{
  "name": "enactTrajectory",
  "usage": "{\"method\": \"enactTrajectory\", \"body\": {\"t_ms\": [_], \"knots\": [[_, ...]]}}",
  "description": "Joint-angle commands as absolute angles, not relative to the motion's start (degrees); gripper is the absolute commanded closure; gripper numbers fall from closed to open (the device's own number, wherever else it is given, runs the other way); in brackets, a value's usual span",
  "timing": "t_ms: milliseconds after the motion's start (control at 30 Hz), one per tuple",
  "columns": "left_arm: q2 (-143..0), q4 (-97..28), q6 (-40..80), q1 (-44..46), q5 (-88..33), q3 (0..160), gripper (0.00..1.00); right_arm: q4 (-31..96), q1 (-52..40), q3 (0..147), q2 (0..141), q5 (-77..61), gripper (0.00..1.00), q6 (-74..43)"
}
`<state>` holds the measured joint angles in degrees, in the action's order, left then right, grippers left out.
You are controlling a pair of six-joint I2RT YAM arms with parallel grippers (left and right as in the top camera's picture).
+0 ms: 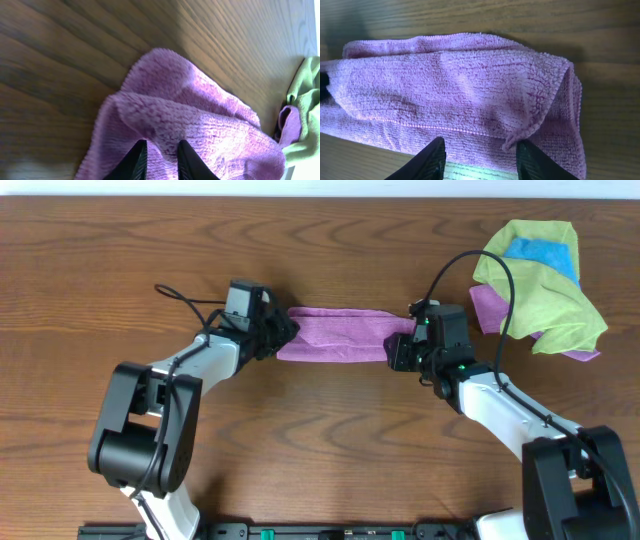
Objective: Fold the cloth
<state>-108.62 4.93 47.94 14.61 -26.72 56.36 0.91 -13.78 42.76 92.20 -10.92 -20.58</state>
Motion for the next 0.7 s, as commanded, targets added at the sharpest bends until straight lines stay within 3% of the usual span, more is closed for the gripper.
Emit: {"method": "enactTrajectory", "body": {"t_ms": [0, 667], "knots": [[-109.01, 4.95, 47.13, 12.97, -28.73, 57.49, 0.78, 1.15, -14.35, 43.48, 91.29, -11.44, 0.55, -21.19], [-109.36, 2.83, 46.5, 14.76, -24.38, 57.49, 0.72, 1.04, -14.35, 43.48, 91.29, -11.44, 0.56, -21.19]]}}
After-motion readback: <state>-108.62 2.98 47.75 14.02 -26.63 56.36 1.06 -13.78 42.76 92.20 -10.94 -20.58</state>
